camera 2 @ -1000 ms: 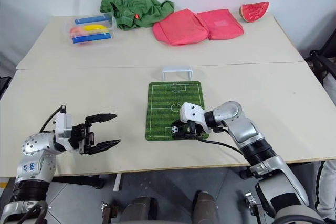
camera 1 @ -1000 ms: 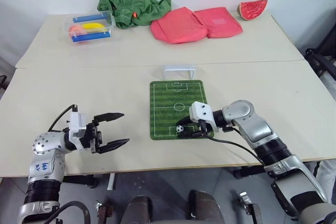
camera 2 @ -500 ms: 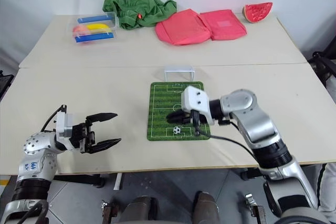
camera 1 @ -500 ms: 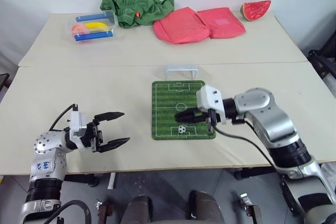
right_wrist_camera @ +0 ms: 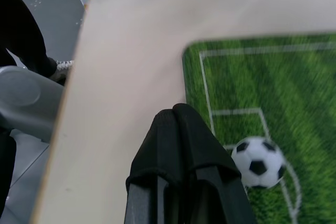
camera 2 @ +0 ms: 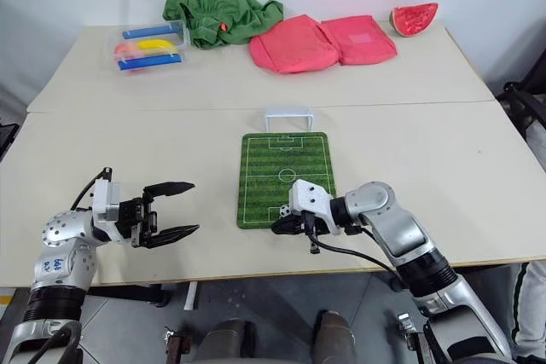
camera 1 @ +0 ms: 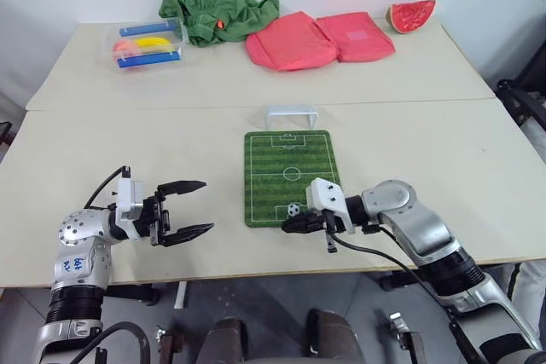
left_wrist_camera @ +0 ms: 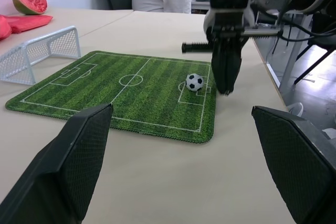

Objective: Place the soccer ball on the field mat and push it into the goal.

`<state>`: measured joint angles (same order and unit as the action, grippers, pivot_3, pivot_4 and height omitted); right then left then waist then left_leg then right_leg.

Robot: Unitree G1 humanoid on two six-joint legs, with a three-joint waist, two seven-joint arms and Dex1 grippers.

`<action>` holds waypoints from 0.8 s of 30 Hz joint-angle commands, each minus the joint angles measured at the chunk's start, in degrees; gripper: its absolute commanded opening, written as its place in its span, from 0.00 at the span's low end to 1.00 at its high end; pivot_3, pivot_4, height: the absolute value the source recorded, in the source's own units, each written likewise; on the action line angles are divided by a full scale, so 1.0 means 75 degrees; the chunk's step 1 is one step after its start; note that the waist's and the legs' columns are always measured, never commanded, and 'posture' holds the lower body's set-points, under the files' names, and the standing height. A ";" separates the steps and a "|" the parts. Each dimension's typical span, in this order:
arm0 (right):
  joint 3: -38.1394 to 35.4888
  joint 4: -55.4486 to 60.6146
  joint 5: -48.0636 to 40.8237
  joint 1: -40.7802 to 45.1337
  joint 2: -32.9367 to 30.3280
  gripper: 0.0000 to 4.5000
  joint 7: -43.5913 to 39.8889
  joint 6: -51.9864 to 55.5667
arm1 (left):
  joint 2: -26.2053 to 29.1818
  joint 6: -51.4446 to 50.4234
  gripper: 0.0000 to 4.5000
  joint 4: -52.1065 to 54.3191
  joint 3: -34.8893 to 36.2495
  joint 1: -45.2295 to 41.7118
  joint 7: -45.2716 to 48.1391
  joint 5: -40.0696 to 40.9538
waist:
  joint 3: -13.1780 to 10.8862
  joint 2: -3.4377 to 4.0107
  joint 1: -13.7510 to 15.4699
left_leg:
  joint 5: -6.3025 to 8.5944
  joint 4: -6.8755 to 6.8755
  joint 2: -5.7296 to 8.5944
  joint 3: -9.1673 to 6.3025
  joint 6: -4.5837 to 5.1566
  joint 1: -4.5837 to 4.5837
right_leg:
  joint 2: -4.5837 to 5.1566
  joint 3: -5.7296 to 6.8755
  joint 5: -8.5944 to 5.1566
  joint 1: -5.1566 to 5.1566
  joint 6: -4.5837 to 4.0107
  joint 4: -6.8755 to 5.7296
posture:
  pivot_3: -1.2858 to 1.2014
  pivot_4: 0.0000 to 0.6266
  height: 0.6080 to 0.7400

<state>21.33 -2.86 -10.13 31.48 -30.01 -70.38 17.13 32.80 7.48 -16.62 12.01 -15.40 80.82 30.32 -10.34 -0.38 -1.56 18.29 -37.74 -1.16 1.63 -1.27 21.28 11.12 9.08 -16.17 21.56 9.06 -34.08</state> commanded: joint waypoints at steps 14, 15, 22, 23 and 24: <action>-0.2197 -0.3305 0.0103 0.3166 0.0657 0.01 0.2227 -0.1584 | 0.0104 0.0253 1.00 -0.0407 0.0098 -0.0557 -0.0094 -0.0063 | -0.0004 0.0006 -0.0007 | 0.0006 0.0008 -0.0009 0.0000 -0.0007 0.0002 | -0.0010 0.0004 0.0000 0.0005 0.0000 0.0002 | 0.52 0.24 1.00; -0.2269 -0.3031 0.0021 0.3047 0.0610 0.01 0.2198 -0.1433 | 0.0093 0.0273 1.00 -0.0447 0.0092 -0.0588 -0.0096 -0.0069 | -0.0003 0.0006 -0.0008 | 0.0006 0.0010 -0.0009 0.0000 -0.0006 0.0004 | -0.0010 0.0004 0.0000 0.0005 0.0000 0.0007 | 0.52 0.24 1.00; -0.2598 -0.1399 -0.0468 0.1770 -0.0101 0.01 0.1698 -0.0651 | 0.0001 0.0172 1.00 -0.0652 0.0274 -0.0783 -0.0583 -0.0047 | -0.0004 0.0007 0.0000 | 0.0006 0.0017 -0.0009 0.0006 -0.0006 0.0003 | -0.0012 0.0002 0.0000 0.0006 0.0000 0.0012 | 0.52 0.24 1.00; -0.2638 -0.1245 -0.0611 0.1543 -0.0271 0.04 0.1395 -0.0706 | -0.0009 0.0053 1.00 -0.0676 0.0351 -0.0818 -0.0830 -0.0041 | -0.0004 0.0007 -0.0002 | 0.0007 0.0016 -0.0009 0.0005 -0.0005 0.0002 | -0.0012 0.0003 0.0000 0.0006 0.0000 0.0011 | 0.52 0.24 1.00; -0.2671 -0.1156 -0.0739 0.1357 -0.0425 0.08 0.1124 -0.0718 | -0.0004 -0.0077 1.00 -0.0709 0.0415 -0.0846 -0.1098 -0.0065 | -0.0004 0.0007 0.0001 | 0.0007 0.0015 -0.0009 0.0006 -0.0005 0.0003 | -0.0012 0.0002 0.0000 0.0006 0.0000 0.0011 | 0.52 0.24 1.00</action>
<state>3.28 -14.68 -13.10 42.82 -31.52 -58.70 12.16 32.54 8.09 -21.58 13.09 -20.82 75.68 29.15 -10.37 -0.33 -1.56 18.34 -37.63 -1.23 1.67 -1.31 21.30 11.03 9.09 -16.17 21.60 9.06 -33.99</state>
